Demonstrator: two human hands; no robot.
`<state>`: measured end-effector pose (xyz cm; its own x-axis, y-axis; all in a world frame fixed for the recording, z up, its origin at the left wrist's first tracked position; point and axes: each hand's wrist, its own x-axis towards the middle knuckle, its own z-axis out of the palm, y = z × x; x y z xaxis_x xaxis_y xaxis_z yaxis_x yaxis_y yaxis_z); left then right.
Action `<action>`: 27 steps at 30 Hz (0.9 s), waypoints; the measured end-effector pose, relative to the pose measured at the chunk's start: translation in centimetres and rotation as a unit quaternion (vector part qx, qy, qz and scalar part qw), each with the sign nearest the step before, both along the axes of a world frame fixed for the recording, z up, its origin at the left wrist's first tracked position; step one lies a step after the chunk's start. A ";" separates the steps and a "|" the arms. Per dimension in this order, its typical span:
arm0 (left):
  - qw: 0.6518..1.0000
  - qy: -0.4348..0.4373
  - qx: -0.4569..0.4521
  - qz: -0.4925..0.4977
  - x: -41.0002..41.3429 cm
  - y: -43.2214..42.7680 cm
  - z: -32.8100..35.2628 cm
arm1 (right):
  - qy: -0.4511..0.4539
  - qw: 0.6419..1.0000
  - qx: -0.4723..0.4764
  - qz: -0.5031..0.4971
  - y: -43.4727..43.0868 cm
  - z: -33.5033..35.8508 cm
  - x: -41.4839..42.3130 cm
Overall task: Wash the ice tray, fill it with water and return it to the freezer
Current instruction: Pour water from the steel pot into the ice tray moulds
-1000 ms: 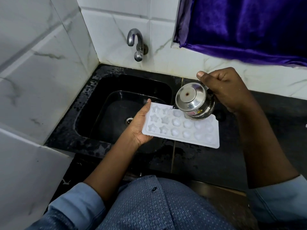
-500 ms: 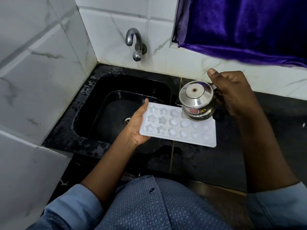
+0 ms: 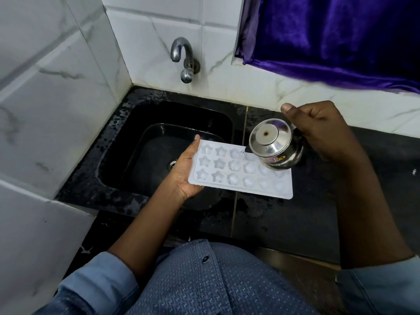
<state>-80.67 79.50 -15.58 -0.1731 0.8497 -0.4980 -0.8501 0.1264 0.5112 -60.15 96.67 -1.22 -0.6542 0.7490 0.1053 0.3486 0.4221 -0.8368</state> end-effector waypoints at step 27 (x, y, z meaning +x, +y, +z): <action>1.000 0.010 0.014 -0.016 -0.8 -0.1 -0.1 | 0.033 0.999 -0.028 -0.019 0.0 0.3 -0.4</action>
<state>-81.43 79.37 -15.66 -0.1551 0.8683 -0.4712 -0.8355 0.1392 0.5315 -60.59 96.67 -0.88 -0.6181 0.7790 0.1057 0.3059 0.3622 -0.8805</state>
